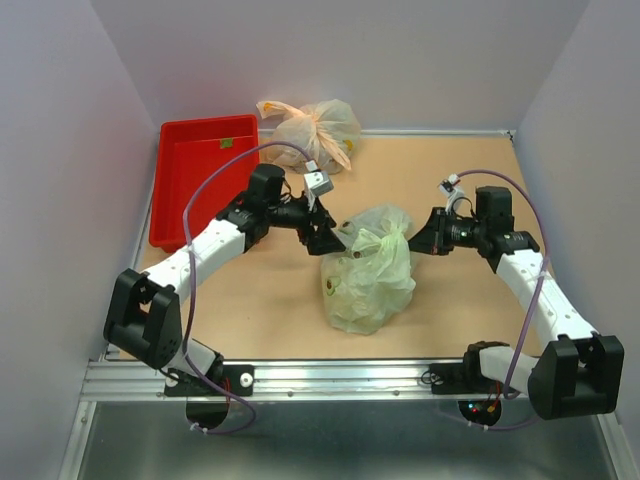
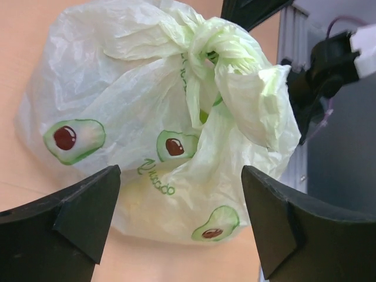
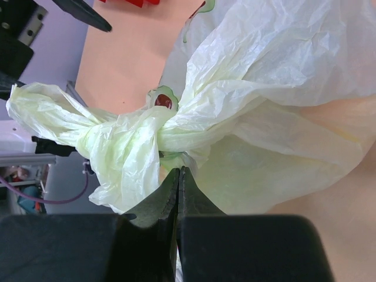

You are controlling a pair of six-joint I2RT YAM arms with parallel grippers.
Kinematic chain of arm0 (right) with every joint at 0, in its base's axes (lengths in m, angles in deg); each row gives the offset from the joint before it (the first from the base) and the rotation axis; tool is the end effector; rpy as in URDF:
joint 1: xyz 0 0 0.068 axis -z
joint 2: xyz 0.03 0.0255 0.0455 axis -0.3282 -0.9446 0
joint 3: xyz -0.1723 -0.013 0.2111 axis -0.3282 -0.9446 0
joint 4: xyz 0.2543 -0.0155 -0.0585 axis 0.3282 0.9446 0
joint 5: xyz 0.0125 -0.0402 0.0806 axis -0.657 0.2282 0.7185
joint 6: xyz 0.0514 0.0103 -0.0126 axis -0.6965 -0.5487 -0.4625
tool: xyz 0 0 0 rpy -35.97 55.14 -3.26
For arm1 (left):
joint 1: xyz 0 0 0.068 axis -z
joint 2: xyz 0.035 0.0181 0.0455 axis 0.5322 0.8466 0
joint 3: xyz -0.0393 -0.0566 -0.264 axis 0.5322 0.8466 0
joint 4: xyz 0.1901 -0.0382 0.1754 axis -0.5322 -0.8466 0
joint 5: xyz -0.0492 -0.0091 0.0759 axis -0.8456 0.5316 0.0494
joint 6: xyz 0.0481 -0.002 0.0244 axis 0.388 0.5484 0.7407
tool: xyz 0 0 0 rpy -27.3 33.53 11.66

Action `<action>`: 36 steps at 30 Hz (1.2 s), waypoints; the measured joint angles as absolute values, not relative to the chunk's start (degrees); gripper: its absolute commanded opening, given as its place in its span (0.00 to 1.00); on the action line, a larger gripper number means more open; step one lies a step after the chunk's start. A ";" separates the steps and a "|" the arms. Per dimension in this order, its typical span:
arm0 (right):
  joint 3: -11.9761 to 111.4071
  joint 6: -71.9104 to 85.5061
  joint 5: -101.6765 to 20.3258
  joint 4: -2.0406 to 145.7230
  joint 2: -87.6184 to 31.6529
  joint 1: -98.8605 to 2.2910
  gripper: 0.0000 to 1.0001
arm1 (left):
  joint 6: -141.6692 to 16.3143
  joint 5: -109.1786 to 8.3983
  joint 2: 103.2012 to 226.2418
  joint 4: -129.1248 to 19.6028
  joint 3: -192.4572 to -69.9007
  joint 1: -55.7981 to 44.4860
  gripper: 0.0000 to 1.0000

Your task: Place the fake fruits into the plastic bag and tie a complex knot

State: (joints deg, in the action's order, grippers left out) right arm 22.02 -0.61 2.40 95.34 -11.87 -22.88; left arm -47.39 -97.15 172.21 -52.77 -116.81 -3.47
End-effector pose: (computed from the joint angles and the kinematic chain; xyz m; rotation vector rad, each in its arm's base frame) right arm 0.2306 0.0427 0.2749 -0.2673 2.2083 1.1721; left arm 0.2692 -0.1805 0.2920 1.1469 1.5851 -1.2106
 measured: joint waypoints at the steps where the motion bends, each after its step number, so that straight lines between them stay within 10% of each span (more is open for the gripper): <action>1: 22.07 0.01 2.38 95.50 -11.87 -22.91 0.00 | -43.90 -96.67 172.21 -56.33 -119.00 -3.03 0.99; 20: 22.48 5.12 -2.71 97.86 -11.85 -26.75 0.00 | -21.51 -85.50 183.27 -85.75 -143.15 11.11 0.96; 26: 23.82 6.37 -4.88 98.29 -11.59 -26.77 0.00 | -20.92 -85.26 184.51 -86.75 -143.39 11.13 0.65; 29: 24.32 7.26 -5.53 98.40 -10.93 -26.84 0.00 | -20.90 -84.89 185.67 -87.30 -143.98 11.24 0.17; 31: 24.45 7.83 -5.88 98.67 -10.52 -26.93 0.00 | -21.03 -84.24 186.79 -87.69 -144.53 11.24 0.02; 36: 24.54 9.89 -7.59 100.37 -9.82 -27.12 0.00 | -20.01 -82.25 188.58 -88.24 -144.00 10.39 0.00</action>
